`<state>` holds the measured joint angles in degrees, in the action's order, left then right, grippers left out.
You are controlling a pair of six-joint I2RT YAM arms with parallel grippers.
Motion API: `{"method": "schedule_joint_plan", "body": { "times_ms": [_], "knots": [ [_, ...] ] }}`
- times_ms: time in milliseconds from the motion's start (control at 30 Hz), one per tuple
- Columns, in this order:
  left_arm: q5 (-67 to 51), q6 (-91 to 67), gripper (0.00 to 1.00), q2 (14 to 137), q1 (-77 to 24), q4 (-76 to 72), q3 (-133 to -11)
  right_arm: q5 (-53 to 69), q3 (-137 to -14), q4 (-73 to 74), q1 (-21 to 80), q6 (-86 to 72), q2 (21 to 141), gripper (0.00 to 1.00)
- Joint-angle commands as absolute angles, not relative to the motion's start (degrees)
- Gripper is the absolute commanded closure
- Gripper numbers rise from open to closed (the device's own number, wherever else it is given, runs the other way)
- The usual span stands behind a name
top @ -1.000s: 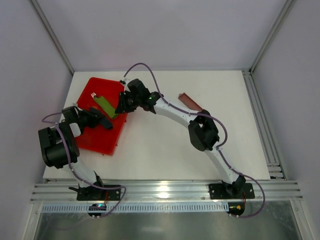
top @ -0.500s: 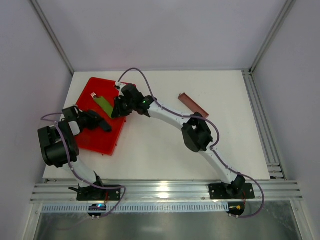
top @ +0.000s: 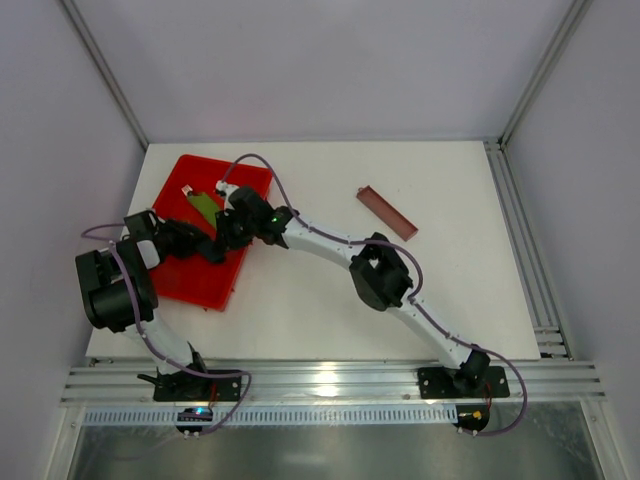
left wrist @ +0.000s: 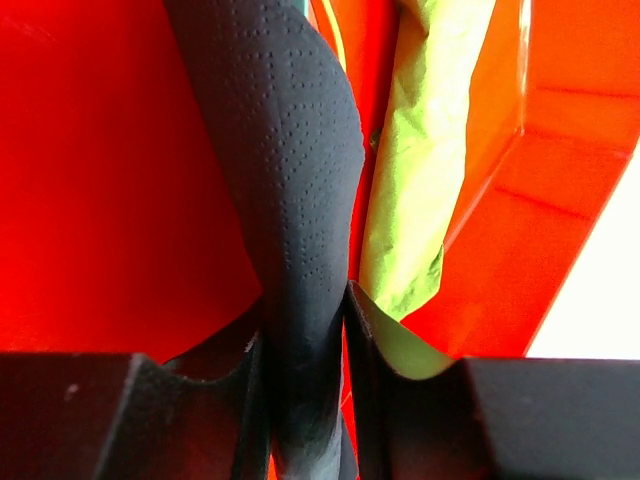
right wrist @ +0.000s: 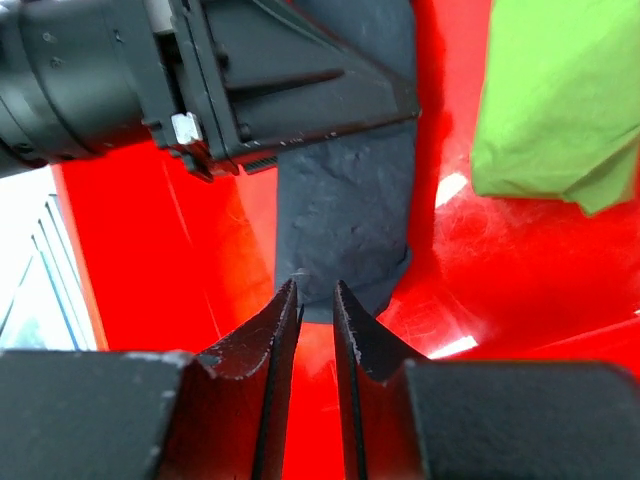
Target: Place the utensils on the paper napkin and roll it up
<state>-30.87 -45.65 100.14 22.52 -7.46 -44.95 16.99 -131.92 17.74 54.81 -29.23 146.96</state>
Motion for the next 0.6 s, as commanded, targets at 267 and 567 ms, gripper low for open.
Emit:
{"method": "schedule_joint_plan", "body": {
  "times_ms": [267,567],
  "knots": [
    [-28.1,-43.2,0.57,98.4,22.9,-1.6,-46.9,14.9,-137.0,18.1,55.5,-29.6,148.4,0.78],
    [-26.3,-41.6,0.49,96.4,22.9,4.1,-48.6,13.9,-137.5,20.1,55.5,-29.8,149.2,0.78]
  ]
}}
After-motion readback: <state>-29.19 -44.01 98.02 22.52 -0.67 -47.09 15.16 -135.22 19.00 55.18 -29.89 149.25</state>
